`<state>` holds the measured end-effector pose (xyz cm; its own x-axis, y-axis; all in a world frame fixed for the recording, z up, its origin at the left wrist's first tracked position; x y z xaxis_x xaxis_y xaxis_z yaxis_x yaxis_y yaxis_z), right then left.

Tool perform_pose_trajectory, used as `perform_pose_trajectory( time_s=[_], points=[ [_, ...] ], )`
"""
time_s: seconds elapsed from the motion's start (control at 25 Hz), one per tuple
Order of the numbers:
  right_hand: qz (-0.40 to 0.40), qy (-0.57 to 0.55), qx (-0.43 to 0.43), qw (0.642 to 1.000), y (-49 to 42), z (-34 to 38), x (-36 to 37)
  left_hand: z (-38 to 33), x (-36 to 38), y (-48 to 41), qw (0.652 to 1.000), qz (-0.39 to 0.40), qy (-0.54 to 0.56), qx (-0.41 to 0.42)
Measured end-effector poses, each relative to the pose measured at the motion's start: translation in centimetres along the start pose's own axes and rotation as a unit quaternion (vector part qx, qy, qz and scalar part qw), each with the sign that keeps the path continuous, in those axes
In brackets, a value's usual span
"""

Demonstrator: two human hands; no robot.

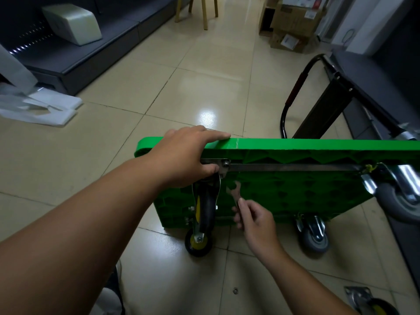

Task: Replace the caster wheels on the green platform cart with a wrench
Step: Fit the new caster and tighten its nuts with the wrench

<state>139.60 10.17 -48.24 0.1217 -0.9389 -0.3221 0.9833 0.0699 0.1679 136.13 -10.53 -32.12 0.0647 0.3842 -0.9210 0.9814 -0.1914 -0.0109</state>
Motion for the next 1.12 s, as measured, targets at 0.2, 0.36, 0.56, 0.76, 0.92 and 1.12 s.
perform_pose_trajectory(
  time_s=[0.2, 0.36, 0.56, 0.76, 0.92, 1.12],
  points=[
    [0.0, 0.349, -0.217, 0.912, 2.0, 3.9, -7.3, -1.0, -0.1, -0.3, 1.0, -0.002, 0.009, 0.019],
    [-0.044, 0.42, -0.448, 0.788, 1.8, 11.1, -7.2, -0.9, -0.1, 0.2, 1.0, -0.003, 0.005, 0.023],
    [-0.096, 0.44, -0.517, 0.728, 0.0, 13.6, -5.9, -0.1, -0.9, 0.7, 1.0, -0.022, 0.014, 0.013],
    [-0.074, 0.462, -0.564, 0.68, -0.9, 14.5, -6.0, -0.1, -0.9, 0.6, 0.999, -0.029, 0.023, 0.008],
    [-0.077, 0.467, -0.581, 0.662, -1.5, 14.5, -5.9, -0.2, -0.5, 0.7, 0.999, -0.044, 0.016, 0.007],
    [-0.098, 0.407, -0.506, 0.754, -2.4, 10.8, -5.4, -0.2, -0.3, 0.9, 0.998, -0.051, 0.02, 0.013]
  ],
)
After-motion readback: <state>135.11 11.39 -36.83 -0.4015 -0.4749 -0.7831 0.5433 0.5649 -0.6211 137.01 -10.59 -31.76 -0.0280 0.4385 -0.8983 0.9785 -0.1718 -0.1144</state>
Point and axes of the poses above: each hand's wrist, its own y-axis away from the middle knuckle, its own x-axis out of the palm, z = x × y, the point moved 5 cm from there along -y, towards the middle knuckle, and after that the axes turned 2 degrees about y, right-handed, at the moved point
